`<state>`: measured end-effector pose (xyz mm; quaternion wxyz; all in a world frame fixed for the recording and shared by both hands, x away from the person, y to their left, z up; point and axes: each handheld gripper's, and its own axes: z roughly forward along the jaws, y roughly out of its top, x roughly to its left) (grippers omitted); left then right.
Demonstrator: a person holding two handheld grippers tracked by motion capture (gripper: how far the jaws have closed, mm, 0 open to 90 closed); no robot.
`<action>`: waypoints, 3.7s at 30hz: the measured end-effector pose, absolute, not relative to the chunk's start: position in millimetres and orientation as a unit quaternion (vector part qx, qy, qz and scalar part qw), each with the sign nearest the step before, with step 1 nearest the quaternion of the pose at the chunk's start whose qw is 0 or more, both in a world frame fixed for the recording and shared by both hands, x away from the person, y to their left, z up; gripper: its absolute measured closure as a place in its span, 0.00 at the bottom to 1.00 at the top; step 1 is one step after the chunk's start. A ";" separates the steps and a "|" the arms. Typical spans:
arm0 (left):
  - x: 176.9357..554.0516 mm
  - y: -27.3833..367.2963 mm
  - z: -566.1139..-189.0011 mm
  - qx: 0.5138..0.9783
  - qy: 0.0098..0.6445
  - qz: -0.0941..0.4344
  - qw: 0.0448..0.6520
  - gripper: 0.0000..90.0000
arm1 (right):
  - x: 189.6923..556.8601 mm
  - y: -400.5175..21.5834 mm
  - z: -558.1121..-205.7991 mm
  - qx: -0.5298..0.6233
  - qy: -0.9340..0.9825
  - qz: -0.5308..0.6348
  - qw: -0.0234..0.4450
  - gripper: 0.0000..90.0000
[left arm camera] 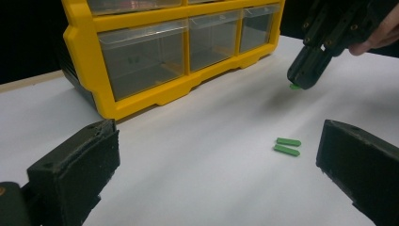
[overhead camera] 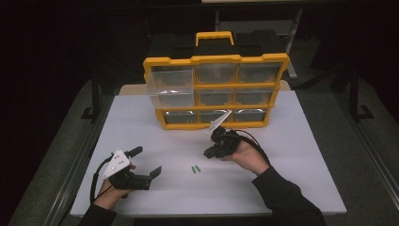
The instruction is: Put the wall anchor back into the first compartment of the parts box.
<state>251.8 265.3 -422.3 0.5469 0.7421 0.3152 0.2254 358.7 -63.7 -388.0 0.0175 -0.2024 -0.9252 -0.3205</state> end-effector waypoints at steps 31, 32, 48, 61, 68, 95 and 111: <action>249.6 268.5 -422.8 0.741 0.313 0.232 0.547 0.00 | 377.2 -65.9 -348.5 -0.193 -0.920 -0.340 0.026 0.93; 249.3 268.3 -423.0 0.740 0.315 0.230 0.549 0.00 | 377.0 -65.9 -346.9 -0.196 -0.919 -0.340 0.026 0.93; 249.7 268.0 -423.5 0.740 0.314 0.227 0.550 0.00 | 383.9 -69.2 -325.1 -0.181 -0.917 -0.354 0.025 0.93; 249.6 267.5 -424.0 0.739 0.316 0.225 0.550 0.00 | 386.7 -71.9 -304.3 -0.170 -0.913 -0.370 0.028 0.93; 249.6 267.8 -423.9 0.740 0.316 0.225 0.550 0.00 | 388.6 -73.4 -291.7 -0.165 -0.912 -0.376 0.023 0.93; 249.7 267.1 -424.0 0.737 0.317 0.225 0.553 0.00 | 394.9 -85.4 -243.3 -0.164 -0.898 -0.407 0.009 0.93; 249.6 267.2 -423.8 0.739 0.318 0.224 0.551 0.00 | 399.0 -86.4 -208.2 -0.155 -0.892 -0.424 -0.017 0.93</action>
